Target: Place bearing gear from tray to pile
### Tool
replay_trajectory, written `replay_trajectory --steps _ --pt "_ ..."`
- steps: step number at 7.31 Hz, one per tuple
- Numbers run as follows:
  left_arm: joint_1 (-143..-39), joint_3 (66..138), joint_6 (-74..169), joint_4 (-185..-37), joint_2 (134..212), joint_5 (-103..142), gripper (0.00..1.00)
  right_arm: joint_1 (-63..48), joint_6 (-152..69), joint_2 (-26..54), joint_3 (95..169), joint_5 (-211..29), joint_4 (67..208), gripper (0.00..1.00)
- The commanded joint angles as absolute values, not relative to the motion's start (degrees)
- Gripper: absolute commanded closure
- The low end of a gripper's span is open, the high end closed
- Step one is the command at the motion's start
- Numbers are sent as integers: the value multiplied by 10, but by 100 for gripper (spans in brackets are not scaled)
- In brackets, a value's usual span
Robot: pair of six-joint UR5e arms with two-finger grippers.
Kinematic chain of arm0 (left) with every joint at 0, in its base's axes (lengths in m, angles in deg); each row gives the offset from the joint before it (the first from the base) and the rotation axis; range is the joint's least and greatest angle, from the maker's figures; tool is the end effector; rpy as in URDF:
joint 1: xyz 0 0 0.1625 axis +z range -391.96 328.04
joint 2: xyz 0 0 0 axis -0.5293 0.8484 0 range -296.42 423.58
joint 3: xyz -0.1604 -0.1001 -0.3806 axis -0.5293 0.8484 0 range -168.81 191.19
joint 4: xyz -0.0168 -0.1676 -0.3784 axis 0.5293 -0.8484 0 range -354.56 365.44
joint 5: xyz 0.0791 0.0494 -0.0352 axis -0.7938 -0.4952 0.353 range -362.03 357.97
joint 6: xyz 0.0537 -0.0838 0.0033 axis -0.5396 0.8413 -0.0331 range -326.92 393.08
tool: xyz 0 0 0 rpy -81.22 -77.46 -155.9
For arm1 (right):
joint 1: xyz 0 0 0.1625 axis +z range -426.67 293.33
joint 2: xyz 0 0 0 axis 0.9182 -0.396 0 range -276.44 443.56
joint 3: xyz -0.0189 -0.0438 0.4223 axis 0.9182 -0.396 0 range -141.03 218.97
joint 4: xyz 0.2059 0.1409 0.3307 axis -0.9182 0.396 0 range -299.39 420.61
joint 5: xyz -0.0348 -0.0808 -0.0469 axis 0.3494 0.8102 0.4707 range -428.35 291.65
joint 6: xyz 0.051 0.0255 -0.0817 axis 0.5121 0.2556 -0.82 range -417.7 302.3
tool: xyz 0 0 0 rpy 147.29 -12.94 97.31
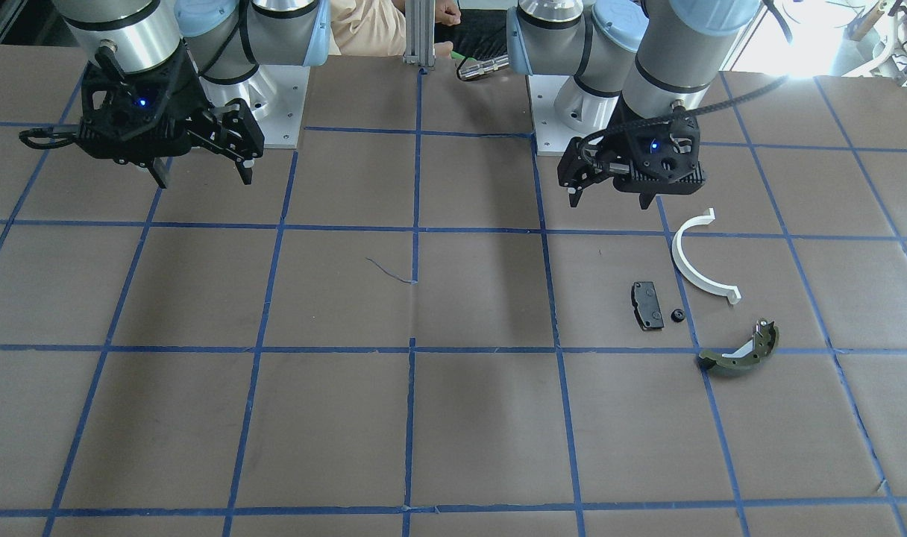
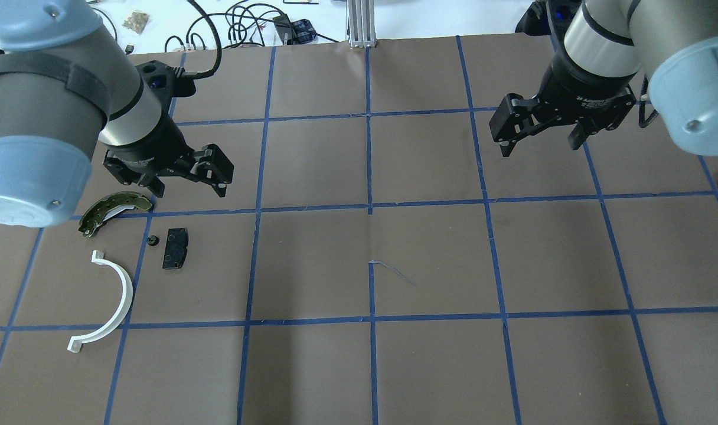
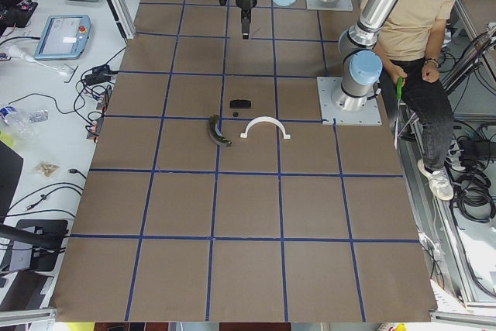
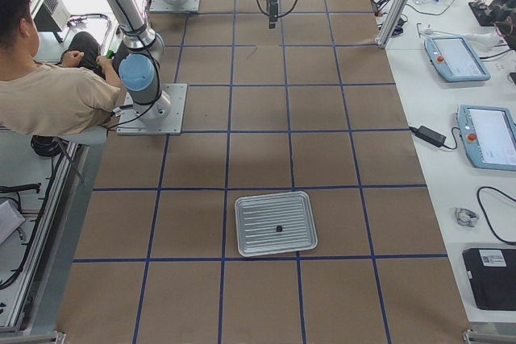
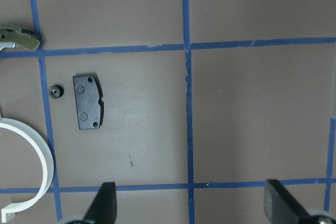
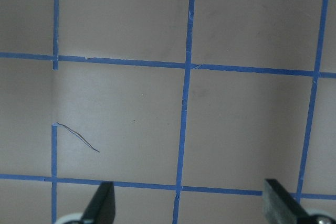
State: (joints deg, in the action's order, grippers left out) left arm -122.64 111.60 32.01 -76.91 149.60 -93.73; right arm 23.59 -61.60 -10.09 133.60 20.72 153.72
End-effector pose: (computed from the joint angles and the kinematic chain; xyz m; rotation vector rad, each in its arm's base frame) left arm -0.1358 -0.4603 0.4452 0.0471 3.1113 -0.0330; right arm 0.1370 -0.4678 0.4841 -0.1140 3.1239 -0.0590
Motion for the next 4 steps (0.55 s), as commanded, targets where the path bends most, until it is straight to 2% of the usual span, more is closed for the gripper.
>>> replay_trajectory --steps 1,4 --pt "-1251 1015 354 -799 1535 -945 0 236 -616 -100 1335 207 1542 0" --pt "-1265 1014 348 -793 1539 -944 0 236 -617 -101 1336 208 1542 0"
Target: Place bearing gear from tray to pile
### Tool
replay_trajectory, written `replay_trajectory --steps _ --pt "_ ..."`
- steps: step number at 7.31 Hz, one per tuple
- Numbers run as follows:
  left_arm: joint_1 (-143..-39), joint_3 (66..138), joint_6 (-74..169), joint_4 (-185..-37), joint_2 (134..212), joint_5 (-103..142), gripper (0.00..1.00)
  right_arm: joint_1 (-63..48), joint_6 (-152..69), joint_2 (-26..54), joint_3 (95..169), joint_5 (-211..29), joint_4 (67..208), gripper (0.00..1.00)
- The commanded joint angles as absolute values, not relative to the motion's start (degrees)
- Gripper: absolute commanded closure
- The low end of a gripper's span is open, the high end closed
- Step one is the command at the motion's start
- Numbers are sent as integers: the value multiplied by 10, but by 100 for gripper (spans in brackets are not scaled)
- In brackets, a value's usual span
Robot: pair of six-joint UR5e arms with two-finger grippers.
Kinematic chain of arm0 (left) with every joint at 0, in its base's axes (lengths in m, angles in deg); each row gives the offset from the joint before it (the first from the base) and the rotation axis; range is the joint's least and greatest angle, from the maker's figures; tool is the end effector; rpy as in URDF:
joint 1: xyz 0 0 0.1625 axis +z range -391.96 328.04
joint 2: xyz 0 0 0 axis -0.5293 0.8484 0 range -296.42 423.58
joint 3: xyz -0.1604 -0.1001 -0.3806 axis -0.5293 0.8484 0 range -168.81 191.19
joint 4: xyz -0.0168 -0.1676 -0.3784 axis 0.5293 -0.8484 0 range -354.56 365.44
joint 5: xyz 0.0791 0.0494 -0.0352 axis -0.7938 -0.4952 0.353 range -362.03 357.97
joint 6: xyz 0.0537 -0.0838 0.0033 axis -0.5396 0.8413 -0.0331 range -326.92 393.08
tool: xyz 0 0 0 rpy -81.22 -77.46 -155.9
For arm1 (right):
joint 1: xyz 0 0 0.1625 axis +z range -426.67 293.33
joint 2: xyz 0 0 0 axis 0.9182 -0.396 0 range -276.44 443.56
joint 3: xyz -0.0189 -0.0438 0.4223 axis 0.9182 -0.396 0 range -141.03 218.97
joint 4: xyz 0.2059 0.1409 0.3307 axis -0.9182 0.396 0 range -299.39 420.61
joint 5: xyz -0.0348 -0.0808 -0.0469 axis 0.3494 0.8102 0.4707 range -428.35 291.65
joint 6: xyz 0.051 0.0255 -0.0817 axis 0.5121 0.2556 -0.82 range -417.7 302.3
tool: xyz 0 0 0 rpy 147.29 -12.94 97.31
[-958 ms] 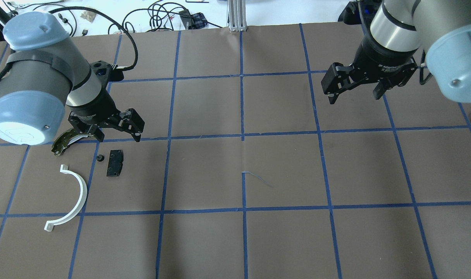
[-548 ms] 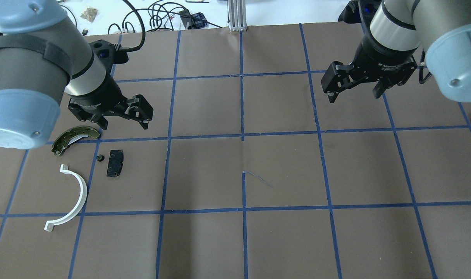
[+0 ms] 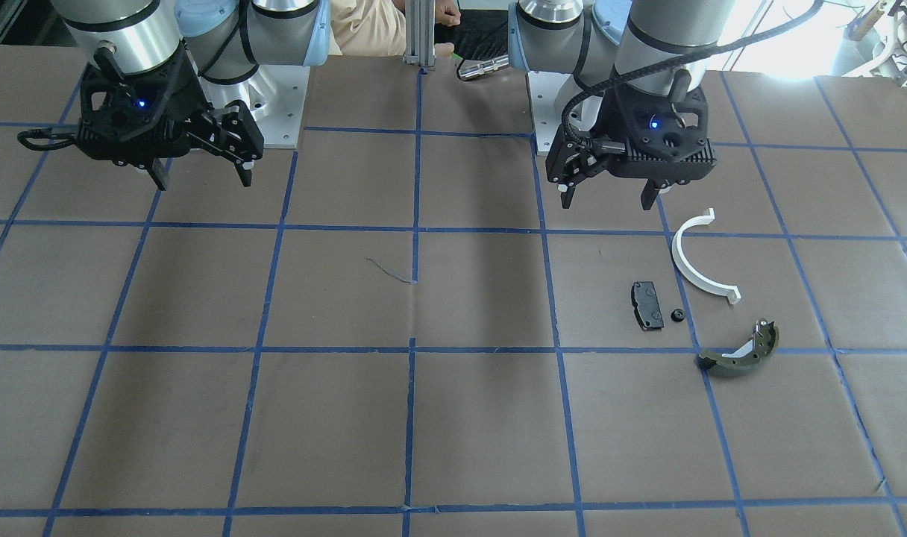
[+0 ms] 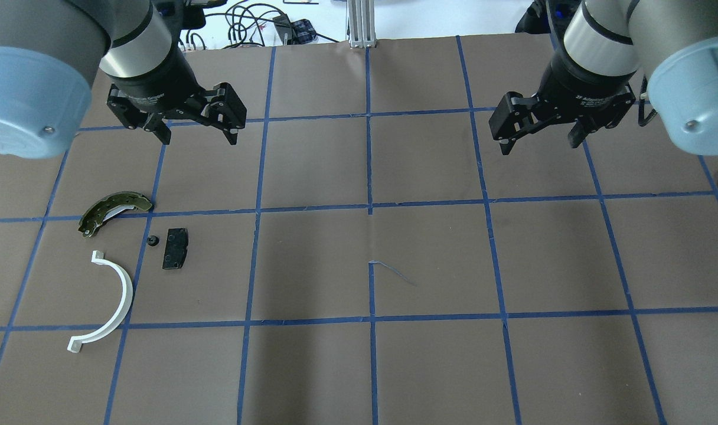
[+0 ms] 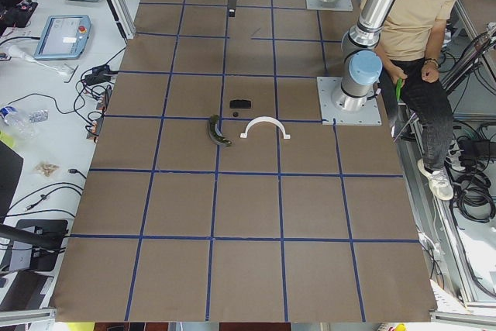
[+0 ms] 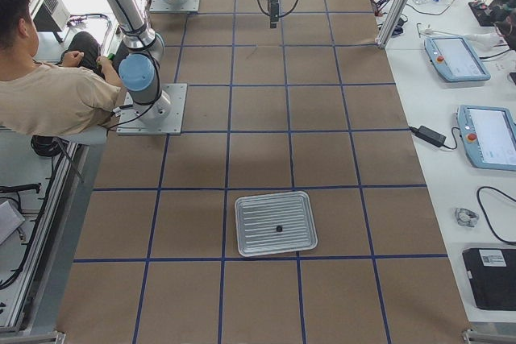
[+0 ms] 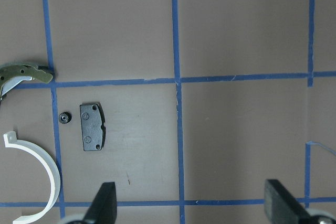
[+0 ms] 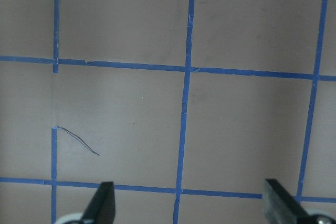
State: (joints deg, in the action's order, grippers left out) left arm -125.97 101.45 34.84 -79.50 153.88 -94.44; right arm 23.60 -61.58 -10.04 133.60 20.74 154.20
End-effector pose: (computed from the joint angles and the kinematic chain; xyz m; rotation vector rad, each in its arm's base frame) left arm -0.1638 -0.4912 0.4923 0.0584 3.1005 -0.1250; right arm 0.1371 -0.4689 0.4846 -0.1138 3.1242 -0.0707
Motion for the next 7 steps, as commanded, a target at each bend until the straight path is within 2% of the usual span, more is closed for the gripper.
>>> replay_trajectory --steps 1,5,7 --pt "-1266 1016 348 -793 1538 -944 0 236 -617 -100 1335 208 1543 0" --pt "-1265 1018 347 -792 1535 -945 0 207 -706 -97 1335 218 1541 0" --pt "-1264 1017 347 -792 1534 -945 0 85 -821 -94 1337 211 1534 0"
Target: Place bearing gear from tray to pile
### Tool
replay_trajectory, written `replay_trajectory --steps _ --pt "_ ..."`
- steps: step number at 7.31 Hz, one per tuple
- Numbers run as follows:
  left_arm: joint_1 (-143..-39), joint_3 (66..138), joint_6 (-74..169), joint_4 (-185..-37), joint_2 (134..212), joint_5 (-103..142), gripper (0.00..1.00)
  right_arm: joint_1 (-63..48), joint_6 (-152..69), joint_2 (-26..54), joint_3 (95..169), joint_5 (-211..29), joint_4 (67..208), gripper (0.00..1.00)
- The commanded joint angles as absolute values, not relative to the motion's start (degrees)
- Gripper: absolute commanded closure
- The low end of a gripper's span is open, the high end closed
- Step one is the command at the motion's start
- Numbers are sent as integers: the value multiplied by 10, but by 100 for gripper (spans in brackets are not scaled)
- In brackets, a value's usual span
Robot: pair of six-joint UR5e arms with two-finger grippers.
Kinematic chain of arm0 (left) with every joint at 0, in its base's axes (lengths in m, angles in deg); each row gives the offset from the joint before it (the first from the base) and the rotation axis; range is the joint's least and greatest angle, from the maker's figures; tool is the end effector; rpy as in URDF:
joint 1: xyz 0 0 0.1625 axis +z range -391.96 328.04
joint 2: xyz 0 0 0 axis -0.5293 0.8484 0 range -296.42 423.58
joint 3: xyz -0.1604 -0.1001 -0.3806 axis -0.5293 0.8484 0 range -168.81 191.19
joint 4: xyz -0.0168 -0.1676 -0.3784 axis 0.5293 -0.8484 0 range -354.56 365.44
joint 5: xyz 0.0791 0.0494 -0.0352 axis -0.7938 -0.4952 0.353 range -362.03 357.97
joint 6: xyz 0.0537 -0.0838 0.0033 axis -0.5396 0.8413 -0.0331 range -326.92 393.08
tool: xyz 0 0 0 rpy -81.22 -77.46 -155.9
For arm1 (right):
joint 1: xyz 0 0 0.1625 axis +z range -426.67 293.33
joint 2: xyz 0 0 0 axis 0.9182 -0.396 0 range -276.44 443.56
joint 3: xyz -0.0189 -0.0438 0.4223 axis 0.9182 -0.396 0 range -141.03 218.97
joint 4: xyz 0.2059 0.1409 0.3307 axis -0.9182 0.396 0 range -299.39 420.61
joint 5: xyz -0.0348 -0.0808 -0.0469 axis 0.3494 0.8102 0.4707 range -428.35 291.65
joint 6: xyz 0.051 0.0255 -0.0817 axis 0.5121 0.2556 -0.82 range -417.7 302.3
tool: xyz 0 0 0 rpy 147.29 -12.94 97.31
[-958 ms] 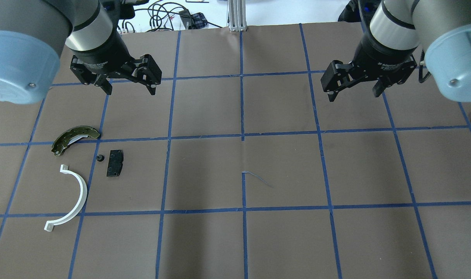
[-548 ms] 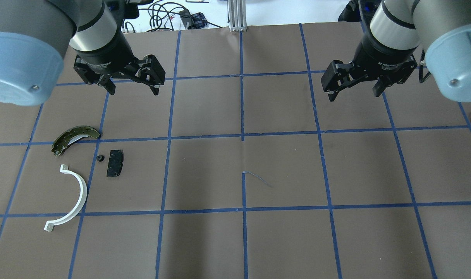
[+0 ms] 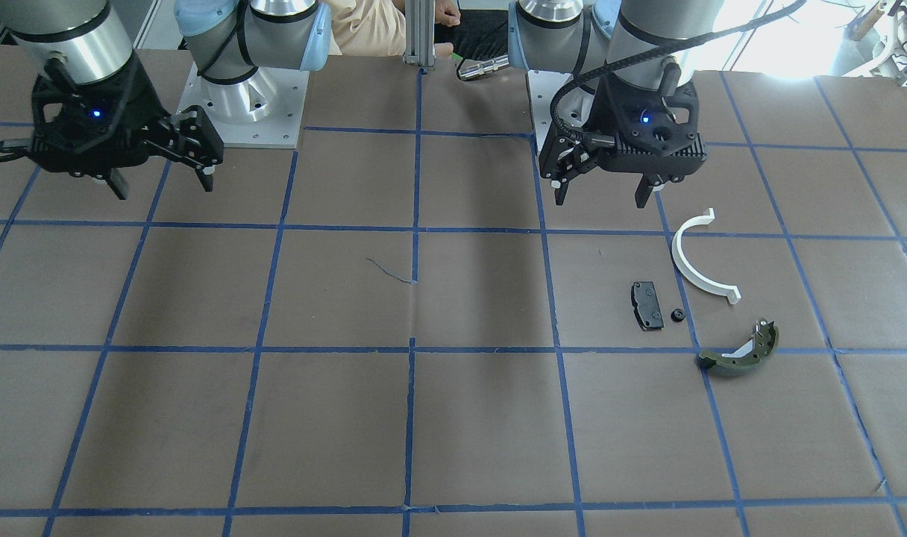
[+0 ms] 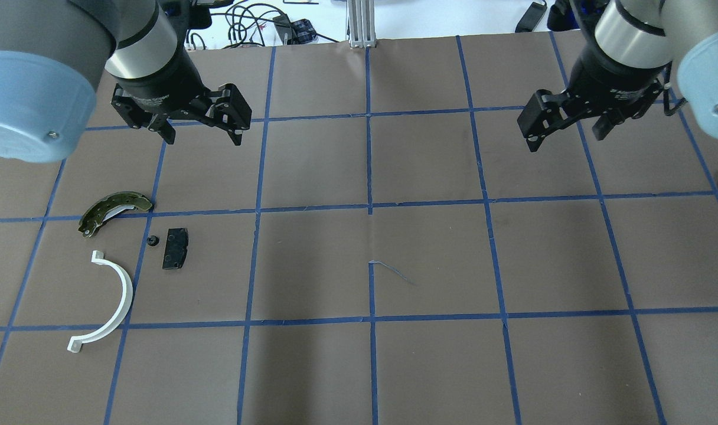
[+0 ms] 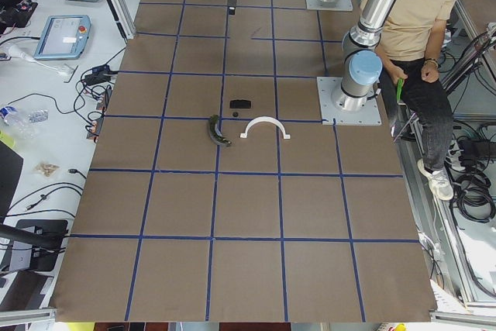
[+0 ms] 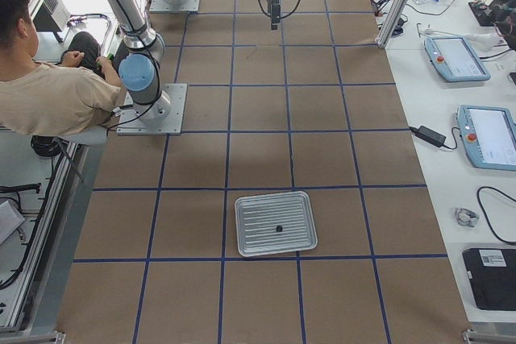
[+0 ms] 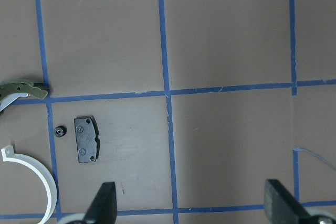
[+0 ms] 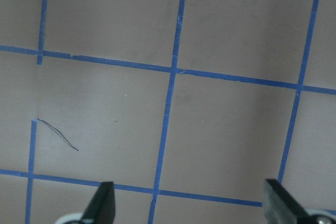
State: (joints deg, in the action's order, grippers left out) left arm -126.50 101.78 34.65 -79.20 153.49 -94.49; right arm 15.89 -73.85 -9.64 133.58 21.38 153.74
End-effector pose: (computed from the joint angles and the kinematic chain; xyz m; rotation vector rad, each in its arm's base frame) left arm -0.1681 -0.4874 0.4934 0.0776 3.0994 -0.1349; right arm 0.0716 -0.4844 0.4806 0.2386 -3.1307 0.0478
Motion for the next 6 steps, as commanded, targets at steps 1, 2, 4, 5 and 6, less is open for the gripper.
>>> replay_trajectory --steps 1,2,4,5,6 --pt "-1264 1018 346 -792 1532 -945 0 5 -879 -86 1337 210 1532 0" --pt "-1264 1019 347 -792 1532 -944 0 -67 -951 -51 1337 212 1540 0" --pt "-1264 1020 346 -792 1531 -944 0 -195 -1061 60 1335 218 1652 0" --pt "-1264 1019 347 -792 1531 -944 0 -229 -1120 123 1325 218 1725 0" --pt "-1263 1020 346 -792 1531 -944 0 -256 -1139 171 1315 217 1775 0"
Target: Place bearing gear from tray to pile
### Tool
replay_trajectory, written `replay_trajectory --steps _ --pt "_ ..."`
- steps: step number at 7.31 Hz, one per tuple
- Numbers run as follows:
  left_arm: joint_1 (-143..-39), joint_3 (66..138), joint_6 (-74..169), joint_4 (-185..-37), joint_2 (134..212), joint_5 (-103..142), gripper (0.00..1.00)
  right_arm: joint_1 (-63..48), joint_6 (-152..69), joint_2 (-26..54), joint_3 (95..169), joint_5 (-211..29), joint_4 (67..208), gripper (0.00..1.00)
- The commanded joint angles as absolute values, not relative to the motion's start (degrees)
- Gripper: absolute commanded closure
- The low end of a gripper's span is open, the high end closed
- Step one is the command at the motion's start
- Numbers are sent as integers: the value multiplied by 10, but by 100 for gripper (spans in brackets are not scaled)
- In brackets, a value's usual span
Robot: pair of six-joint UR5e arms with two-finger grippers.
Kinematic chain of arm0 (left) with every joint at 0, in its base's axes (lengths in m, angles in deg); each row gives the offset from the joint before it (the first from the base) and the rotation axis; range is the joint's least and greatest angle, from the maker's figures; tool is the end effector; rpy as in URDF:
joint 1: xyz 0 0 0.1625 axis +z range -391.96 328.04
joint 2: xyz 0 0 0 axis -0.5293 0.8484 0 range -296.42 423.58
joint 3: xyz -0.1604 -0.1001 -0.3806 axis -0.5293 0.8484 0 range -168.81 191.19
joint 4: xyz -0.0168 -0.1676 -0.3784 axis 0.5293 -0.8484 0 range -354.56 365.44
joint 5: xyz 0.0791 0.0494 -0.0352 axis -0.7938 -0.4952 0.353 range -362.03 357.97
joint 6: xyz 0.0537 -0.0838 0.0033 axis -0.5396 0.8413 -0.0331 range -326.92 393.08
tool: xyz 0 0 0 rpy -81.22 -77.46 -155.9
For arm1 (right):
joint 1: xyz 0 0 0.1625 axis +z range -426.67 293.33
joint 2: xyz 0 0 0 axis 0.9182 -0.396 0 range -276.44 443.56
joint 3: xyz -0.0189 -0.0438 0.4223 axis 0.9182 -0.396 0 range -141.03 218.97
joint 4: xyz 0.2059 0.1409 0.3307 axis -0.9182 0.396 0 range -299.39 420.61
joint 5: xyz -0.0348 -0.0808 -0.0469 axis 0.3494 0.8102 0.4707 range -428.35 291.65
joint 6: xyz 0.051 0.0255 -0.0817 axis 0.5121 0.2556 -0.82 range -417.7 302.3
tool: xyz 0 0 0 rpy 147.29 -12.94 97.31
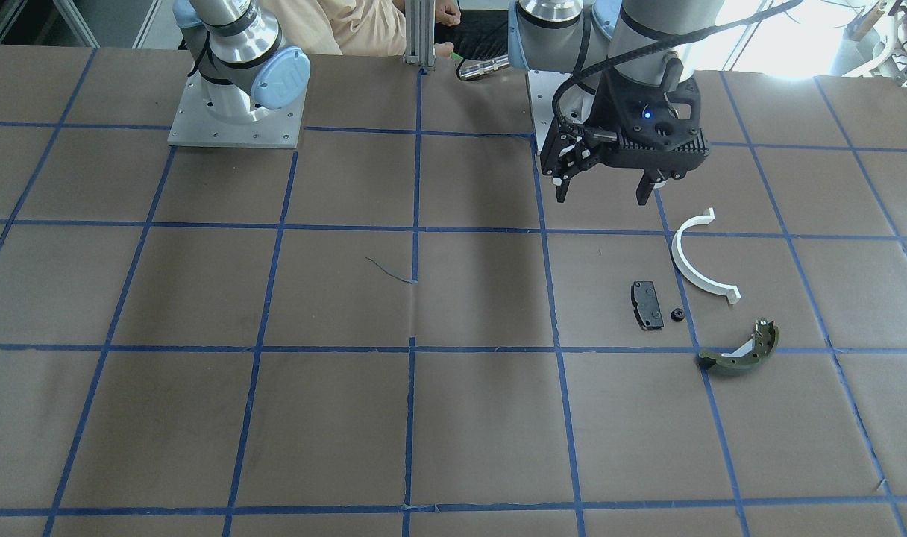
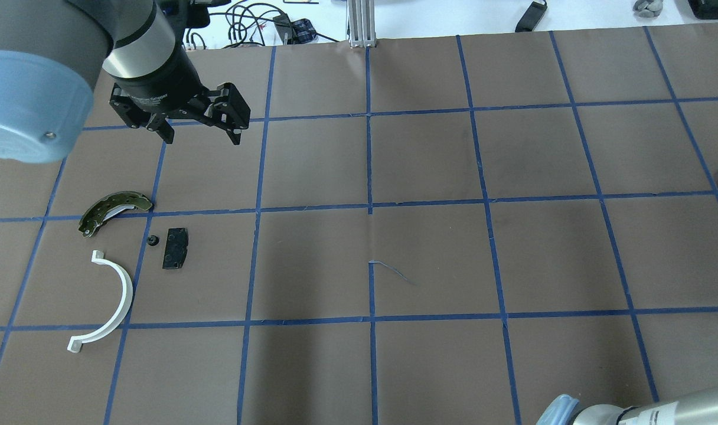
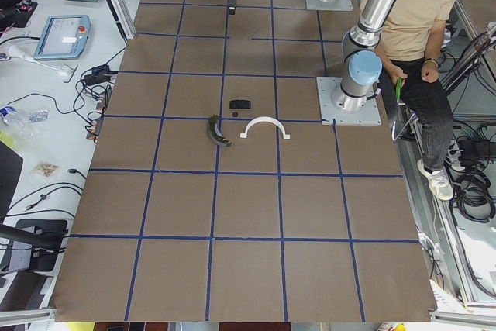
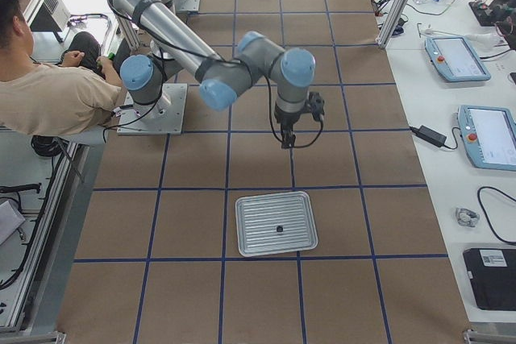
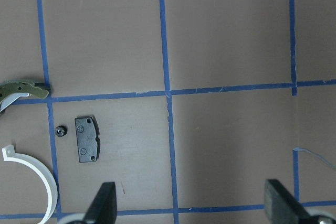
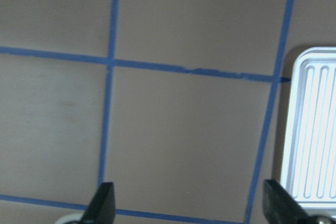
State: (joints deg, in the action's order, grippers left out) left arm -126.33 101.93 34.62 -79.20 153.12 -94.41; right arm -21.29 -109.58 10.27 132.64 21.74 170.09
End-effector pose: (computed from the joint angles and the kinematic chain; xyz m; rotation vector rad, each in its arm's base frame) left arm -0.1666 -0.4855 0.4953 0.0738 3.1007 -0.1407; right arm -0.3183 -0.5120 0.3318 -0.1983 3.1245 0.0180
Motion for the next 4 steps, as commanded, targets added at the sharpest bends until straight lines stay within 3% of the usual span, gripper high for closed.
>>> replay_trajectory --steps 1,4 --pt "-1264 1020 347 -792 1531 -944 0 -271 -1163 207 1296 218 1794 0" --pt "-1264 1021 347 -792 1531 -943 0 -316 -1206 301 1230 221 1812 0"
